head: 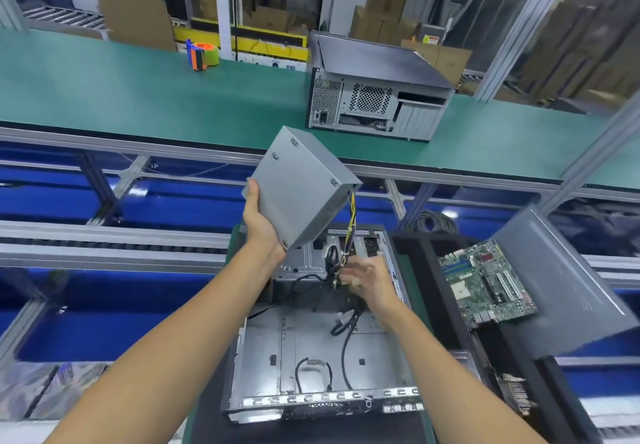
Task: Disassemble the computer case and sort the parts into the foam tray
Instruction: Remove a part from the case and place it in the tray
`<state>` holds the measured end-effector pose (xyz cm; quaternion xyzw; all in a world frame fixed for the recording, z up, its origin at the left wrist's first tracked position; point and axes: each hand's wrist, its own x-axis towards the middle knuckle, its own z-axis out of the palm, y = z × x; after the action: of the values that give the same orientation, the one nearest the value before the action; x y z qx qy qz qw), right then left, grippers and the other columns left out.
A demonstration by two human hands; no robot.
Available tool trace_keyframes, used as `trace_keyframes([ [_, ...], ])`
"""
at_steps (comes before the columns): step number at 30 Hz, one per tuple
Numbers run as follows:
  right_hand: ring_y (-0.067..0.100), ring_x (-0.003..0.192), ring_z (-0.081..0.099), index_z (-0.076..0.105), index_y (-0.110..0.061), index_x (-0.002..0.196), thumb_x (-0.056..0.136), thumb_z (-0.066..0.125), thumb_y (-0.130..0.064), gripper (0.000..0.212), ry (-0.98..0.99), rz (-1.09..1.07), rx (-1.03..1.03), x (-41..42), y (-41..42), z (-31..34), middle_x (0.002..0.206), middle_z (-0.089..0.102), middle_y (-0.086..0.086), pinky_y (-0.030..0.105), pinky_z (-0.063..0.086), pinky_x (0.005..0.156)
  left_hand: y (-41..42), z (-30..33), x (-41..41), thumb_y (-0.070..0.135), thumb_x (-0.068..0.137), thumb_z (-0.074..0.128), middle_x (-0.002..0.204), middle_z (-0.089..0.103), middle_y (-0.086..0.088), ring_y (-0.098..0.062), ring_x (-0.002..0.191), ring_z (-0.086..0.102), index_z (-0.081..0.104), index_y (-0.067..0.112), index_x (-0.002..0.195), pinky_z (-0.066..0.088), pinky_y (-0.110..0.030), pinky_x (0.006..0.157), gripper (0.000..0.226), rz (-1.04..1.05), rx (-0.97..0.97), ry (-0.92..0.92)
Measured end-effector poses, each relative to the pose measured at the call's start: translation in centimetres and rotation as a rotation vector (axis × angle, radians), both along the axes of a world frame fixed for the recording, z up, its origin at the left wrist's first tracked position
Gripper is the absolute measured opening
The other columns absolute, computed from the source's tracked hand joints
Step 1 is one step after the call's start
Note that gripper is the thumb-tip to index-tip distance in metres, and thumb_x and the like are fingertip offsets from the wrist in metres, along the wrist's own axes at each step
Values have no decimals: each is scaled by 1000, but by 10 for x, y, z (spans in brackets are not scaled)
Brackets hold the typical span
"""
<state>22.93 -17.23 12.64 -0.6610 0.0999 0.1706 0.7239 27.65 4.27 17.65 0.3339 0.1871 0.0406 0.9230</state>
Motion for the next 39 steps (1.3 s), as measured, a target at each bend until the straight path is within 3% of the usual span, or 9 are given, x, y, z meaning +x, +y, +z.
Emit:
trace_keyframes([
  [4, 19, 119, 61, 64, -19, 123, 77, 55, -31, 48, -91, 8, 48, -3, 4, -9, 124, 69, 2, 43, 51, 95, -1, -2, 4, 82, 86, 49, 121, 75, -7, -33, 103, 72, 75, 27, 118, 57, -57, 90, 69, 6, -74, 26],
  [9, 15, 90, 70, 49, -29, 131, 71, 68, -19, 63, -78, 171, -244, -7, 13, -18, 97, 71, 7, 25, 51, 79, -2, -5, 4, 84, 84, 49, 129, 71, -9, -38, 113, 66, 66, 25, 134, 45, -66, 103, 79, -16, -157, 66],
  [15, -10, 77, 65, 62, -24, 98, 71, 72, -24, 28, -201, 244, -354, 1, 25, -9, 85, 69, -16, 9, 46, 71, -1, 1, 4, 86, 82, 50, 121, 74, -9, -36, 102, 69, 68, 24, 130, 53, -59, 92, 81, -65, -118, 76],
  [18, 3, 77, 69, 69, -21, 93, 69, 74, -20, 25, -261, 237, -331, 6, 27, 1, 84, 74, -7, 19, 53, 76, -4, 9, 8, 83, 85, 50, 125, 72, -11, -37, 104, 68, 66, 24, 131, 53, -58, 92, 76, -50, -90, 16],
  [23, 1, 59, 60, 73, -20, 73, 62, 76, -36, 20, -277, 173, -437, 16, 36, 22, 66, 70, -13, 12, 44, 54, -15, 23, 10, 85, 82, 51, 114, 76, -12, -34, 91, 74, 80, 23, 104, 59, -50, 79, 71, -110, -63, -67],
  [26, 0, 57, 51, 59, -27, 66, 64, 66, -55, 28, -416, 56, -789, 18, 39, 29, 54, 58, -15, 26, 35, 54, -24, 34, 10, 83, 84, 51, 109, 78, -11, -31, 86, 76, 83, 24, 96, 60, -44, 69, 68, -132, -54, -105],
  [31, -2, 47, 24, 20, -31, 50, 75, 58, -47, 49, -894, -151, -1114, 10, 39, 39, 39, 19, -15, 31, 31, 66, -32, 47, 10, 82, 84, 52, 110, 77, -9, -30, 90, 76, 82, 28, 96, 60, -42, 71, 63, -145, -6, -170],
  [36, 2, 58, 48, 27, -30, 43, 84, 59, -40, 53, -780, -75, -970, 19, 32, 36, 39, 38, -7, 31, 32, 83, -39, 54, 9, 83, 83, 53, 111, 77, -11, -32, 91, 76, 83, 26, 97, 60, -43, 70, 65, -141, 11, -146],
  [39, -4, 86, 48, 53, -37, 58, 86, 49, -39, 29, -579, -64, -733, 16, 30, 26, 69, 57, -15, 38, 32, 97, -42, 52, 7, 84, 82, 53, 111, 77, -11, -33, 91, 77, 83, 25, 97, 60, -44, 69, 67, -139, 16, -114],
])
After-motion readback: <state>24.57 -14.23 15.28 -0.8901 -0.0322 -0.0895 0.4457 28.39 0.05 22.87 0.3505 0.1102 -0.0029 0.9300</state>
